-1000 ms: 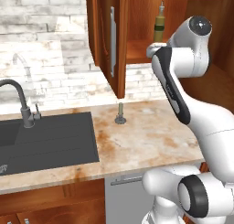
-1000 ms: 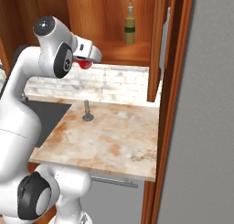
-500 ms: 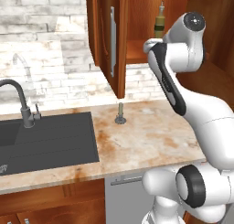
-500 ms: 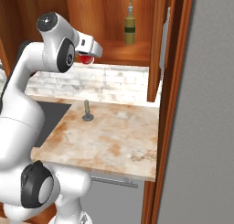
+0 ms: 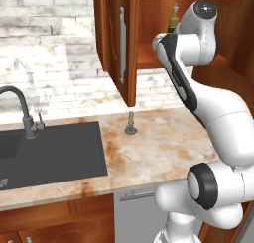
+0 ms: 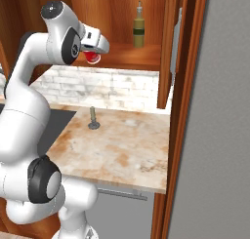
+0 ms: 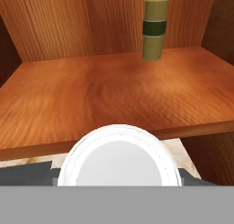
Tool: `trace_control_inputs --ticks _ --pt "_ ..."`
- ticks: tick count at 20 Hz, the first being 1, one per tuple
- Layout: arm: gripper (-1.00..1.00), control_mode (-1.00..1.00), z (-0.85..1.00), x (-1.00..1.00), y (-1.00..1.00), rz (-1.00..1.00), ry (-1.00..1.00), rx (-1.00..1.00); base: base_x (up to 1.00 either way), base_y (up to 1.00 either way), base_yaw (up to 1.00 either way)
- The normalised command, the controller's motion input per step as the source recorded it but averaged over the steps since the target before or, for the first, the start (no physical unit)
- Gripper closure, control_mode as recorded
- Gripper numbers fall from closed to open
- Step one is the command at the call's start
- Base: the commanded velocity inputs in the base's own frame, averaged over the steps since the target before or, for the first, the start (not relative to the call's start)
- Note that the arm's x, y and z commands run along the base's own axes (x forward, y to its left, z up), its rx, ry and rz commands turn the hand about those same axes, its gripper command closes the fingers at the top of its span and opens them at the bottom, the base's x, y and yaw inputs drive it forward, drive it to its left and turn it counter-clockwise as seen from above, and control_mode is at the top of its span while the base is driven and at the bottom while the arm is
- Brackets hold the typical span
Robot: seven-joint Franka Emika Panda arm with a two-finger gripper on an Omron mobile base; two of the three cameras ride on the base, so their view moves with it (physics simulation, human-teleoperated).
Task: Pick the canned food and boxed food from the counter and place them in the cabinets closest to them.
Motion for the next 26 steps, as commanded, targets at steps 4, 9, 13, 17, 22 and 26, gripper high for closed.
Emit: trace_control_inputs --ticks 4,9,13,17,22,26 --pt "1.0 -1.0 0.0 0.01 0.0 0.0 0.0 0.0 0.0 0.0 0.0" --pt "1.0 -1.0 -0.06 0.17 0.0 0.0 0.0 0.0 0.0 0.0 0.0" --pt "1.0 -1.0 0.0 0.28 0.0 0.0 0.0 0.0 0.0 0.0 0.0" --pt "1.0 -1.0 0.0 0.4 0.01 0.0 0.0 0.0 0.0 0.0 0.0" --pt "1.0 -1.0 0.0 0.41 0.0 0.0 0.01 0.0 0.0 0.0 0.0" --pt "1.0 -1.0 0.0 0.32 0.0 0.0 0.02 0.0 0.0 0.0 0.0"
